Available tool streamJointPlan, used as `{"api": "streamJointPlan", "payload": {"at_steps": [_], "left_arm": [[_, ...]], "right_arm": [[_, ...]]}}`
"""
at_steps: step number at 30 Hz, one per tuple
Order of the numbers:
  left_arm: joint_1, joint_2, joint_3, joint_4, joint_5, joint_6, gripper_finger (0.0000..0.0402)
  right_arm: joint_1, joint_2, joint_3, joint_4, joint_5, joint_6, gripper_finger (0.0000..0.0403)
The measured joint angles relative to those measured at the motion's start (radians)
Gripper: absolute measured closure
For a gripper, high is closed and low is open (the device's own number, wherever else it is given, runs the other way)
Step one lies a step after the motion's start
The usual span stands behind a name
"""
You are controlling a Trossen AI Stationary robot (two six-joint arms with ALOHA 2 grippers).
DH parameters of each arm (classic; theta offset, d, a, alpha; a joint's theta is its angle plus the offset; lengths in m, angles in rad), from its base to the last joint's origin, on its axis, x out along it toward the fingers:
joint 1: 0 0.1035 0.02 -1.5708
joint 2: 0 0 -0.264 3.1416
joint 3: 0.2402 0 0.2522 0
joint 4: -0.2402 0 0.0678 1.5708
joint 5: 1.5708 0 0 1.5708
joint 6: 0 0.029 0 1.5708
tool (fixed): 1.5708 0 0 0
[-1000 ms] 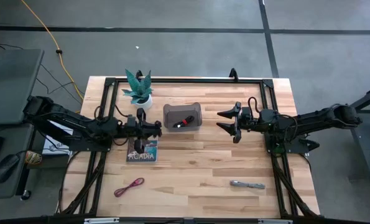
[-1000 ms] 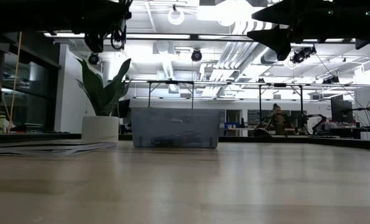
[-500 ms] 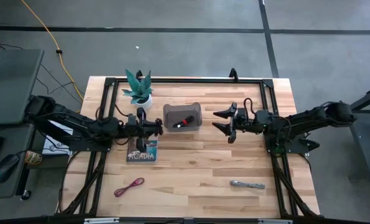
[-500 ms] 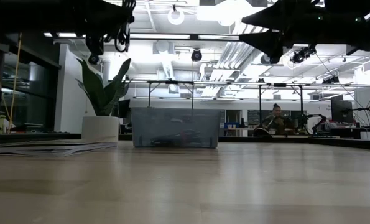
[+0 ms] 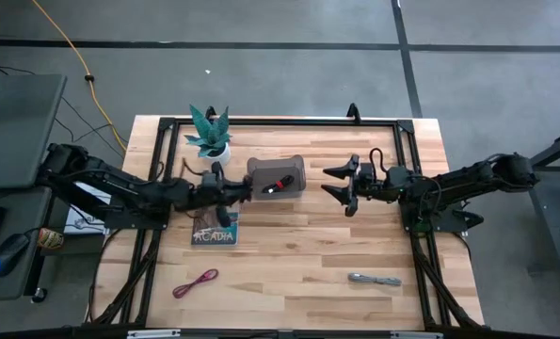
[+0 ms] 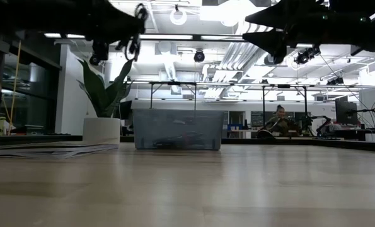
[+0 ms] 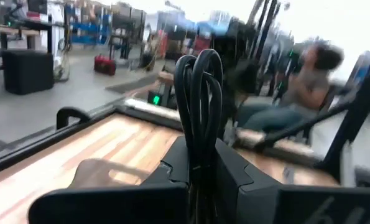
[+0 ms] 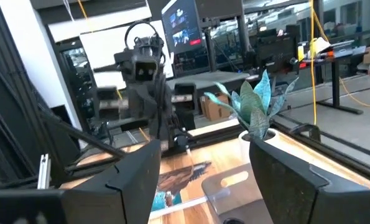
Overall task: Pick and place USB-C Cables
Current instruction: Put the black USB cable into the black bin
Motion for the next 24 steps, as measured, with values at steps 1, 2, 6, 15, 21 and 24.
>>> {"api": "streamJointPlan", "payload": {"at_steps": [1, 2, 6, 15, 21, 24], "left_arm": [[0.006, 0.016, 0.035, -0.043, -0.004, 0.005, 0.0392], [0.017, 0.034, 0.078, -0.095, -0.004, 0.008, 0.0392], [0.109, 0.115, 0.299, -0.452, 0.006, 0.009, 0.0392], [0.284, 0.414, 0.856, -1.293, 0.145, 0.031, 0.0392], [0.332, 0.579, 1.141, -1.679, 0.125, 0.043, 0.0392], [0.342, 0.631, 1.227, -1.769, 0.124, 0.043, 0.0392]], "right_arm": [[0.0, 0.0, 0.0, 0.005, 0.001, -0.001, 0.0164], [0.0, 0.0, 0.0, 0.006, 0.005, -0.001, 0.0164], [0.0, 0.0, 0.0, 0.012, 0.008, -0.003, 0.0164], [0.0, 0.0, 0.0, 0.003, 0.008, -0.025, 0.0164], [0.0, 0.0, 0.0, 0.003, 0.008, -0.024, 0.0164], [0.0, 0.0, 0.0, 0.003, 0.008, -0.023, 0.0164]]}}
